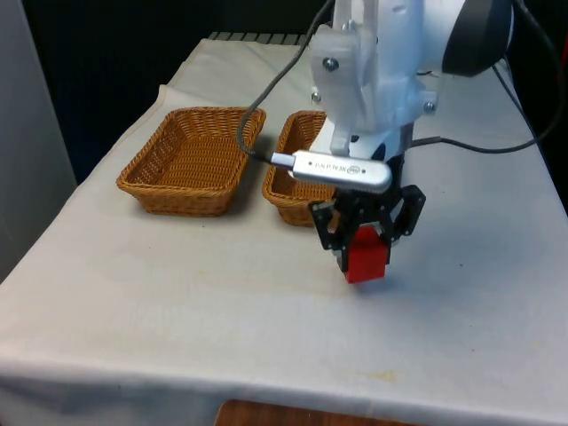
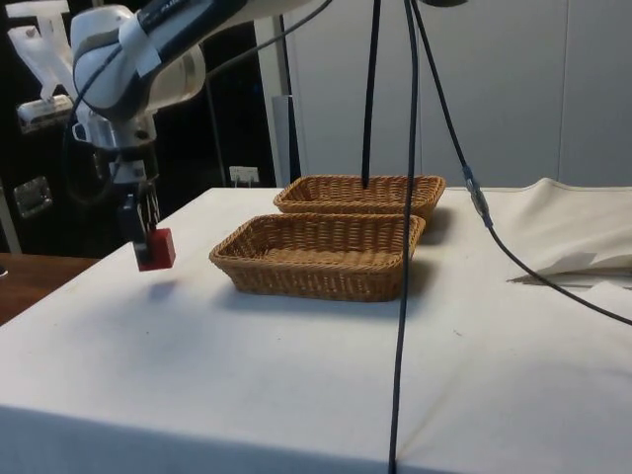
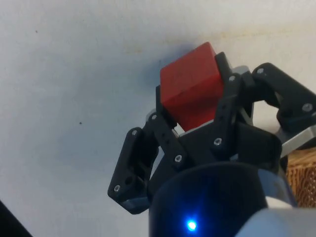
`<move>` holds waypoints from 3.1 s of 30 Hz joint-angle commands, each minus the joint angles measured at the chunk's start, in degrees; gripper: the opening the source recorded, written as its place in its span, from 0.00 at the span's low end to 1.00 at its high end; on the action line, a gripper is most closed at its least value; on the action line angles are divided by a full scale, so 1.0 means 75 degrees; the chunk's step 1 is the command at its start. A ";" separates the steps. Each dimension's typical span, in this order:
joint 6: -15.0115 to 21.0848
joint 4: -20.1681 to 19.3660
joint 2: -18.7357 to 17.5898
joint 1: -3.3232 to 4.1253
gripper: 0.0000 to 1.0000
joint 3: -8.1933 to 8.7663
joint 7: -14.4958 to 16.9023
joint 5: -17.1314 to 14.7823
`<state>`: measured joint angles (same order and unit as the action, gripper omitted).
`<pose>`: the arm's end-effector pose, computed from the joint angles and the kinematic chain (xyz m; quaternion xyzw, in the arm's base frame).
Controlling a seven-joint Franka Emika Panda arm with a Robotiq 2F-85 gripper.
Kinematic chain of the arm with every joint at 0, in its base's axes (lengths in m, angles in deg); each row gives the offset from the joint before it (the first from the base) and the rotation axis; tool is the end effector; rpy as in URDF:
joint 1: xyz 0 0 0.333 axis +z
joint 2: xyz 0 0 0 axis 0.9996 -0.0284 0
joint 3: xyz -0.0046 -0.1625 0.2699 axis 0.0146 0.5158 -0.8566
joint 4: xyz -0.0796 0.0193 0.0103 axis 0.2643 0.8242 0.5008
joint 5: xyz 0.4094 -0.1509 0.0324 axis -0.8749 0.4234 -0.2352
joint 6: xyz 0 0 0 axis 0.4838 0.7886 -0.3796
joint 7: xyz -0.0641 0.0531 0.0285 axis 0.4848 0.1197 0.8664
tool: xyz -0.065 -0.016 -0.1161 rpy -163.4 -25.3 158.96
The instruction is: Pick up the red cube and place it into the right basket.
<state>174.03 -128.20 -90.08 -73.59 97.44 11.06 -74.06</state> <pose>0.8146 0.0196 0.1654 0.9797 0.2002 0.0109 0.0086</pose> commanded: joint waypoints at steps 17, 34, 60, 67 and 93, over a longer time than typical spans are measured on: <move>-0.0458 0.0031 0.0519 0.0084 0.01 0.0191 -0.0817 0.0000; -0.0863 0.0321 0.0688 0.0237 0.01 0.0596 -0.1742 0.0183; -0.0978 0.0053 0.1001 0.0397 0.01 0.1100 -0.2055 0.0435; -0.1070 0.0023 0.1077 0.0397 0.01 0.1230 -0.2040 0.0413; -0.1016 -0.1100 0.1757 0.0413 0.01 0.1253 -0.1795 0.0359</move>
<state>165.04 -134.10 -78.45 -71.07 106.72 -2.80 -71.37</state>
